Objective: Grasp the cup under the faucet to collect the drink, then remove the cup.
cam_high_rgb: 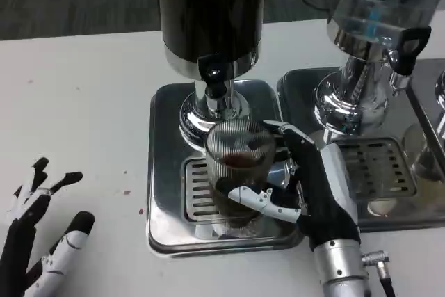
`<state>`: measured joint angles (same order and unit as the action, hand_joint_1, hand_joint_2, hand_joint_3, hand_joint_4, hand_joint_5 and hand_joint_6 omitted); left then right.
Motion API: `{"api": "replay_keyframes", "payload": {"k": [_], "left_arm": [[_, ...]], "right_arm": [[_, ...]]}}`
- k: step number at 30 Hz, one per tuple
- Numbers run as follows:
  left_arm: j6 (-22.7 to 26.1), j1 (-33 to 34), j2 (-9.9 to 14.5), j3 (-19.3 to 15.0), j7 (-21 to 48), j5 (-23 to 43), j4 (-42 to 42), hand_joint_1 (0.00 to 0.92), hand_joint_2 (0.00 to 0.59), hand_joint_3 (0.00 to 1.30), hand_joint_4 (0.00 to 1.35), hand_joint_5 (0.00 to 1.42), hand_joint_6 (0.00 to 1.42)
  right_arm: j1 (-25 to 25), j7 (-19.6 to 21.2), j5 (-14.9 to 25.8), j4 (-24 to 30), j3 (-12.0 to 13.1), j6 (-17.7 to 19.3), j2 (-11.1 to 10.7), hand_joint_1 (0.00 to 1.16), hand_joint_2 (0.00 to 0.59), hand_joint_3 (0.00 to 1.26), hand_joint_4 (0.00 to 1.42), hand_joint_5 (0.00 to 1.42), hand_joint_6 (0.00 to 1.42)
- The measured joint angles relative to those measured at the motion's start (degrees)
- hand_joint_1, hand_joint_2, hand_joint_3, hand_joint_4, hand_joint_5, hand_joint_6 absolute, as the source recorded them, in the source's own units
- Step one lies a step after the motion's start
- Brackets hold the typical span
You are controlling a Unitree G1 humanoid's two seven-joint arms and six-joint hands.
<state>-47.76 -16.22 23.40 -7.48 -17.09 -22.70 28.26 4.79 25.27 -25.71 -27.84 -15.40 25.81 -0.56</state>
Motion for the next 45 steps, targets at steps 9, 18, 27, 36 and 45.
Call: {"api": "replay_keyframes", "payload": {"k": [9, 18, 27, 36, 45], "left_arm": [[1.74, 0.59, 1.4, 1.6, 0.92, -2.42, -0.7, 0.0, 0.127, 0.0, 0.0, 0.0, 0.0], [10.3, -1.24, 5.04, 3.46, 0.31, -14.16, -10.15, 0.0, 0.061, 0.0, 0.0, 0.0, 0.0], [14.94, -1.57, 5.61, 5.12, 0.31, -15.01, -12.2, 0.0, 0.053, 0.0, 0.0, 0.0, 0.0], [16.49, -3.35, 8.01, 5.89, 0.33, -15.8, -15.5, 0.0, 0.039, 0.0, 0.0, 0.0, 0.0], [18.89, -6.22, 9.45, 6.27, 0.98, -16.49, -19.71, 0.0, 0.016, 0.0, 0.0, 0.0, 0.0]], "right_arm": [[-3.86, 0.68, -2.15, 6.85, -0.33, 0.48, -0.12, 0.99, 0.073, 0.54, 0.65, 0.96, 1.39], [-6.5, -2.33, -3.01, 9.1, -1.34, 1.01, -2.38, 0.98, 0.077, 0.54, 0.66, 0.97, 1.41], [-7.07, -1.85, -3.32, 9.95, -0.76, 1.35, -2.23, 0.97, 0.084, 0.54, 0.66, 0.97, 1.41], [-12.12, -2.66, -2.61, 16.14, -0.82, 3.03, -2.89, 0.96, 0.084, 0.54, 0.68, 0.99, 1.42], [-17.06, -4.12, -3.57, 23.01, -1.94, 4.48, -4.69, 0.96, 0.084, 0.55, 0.68, 0.99, 1.42]]}}
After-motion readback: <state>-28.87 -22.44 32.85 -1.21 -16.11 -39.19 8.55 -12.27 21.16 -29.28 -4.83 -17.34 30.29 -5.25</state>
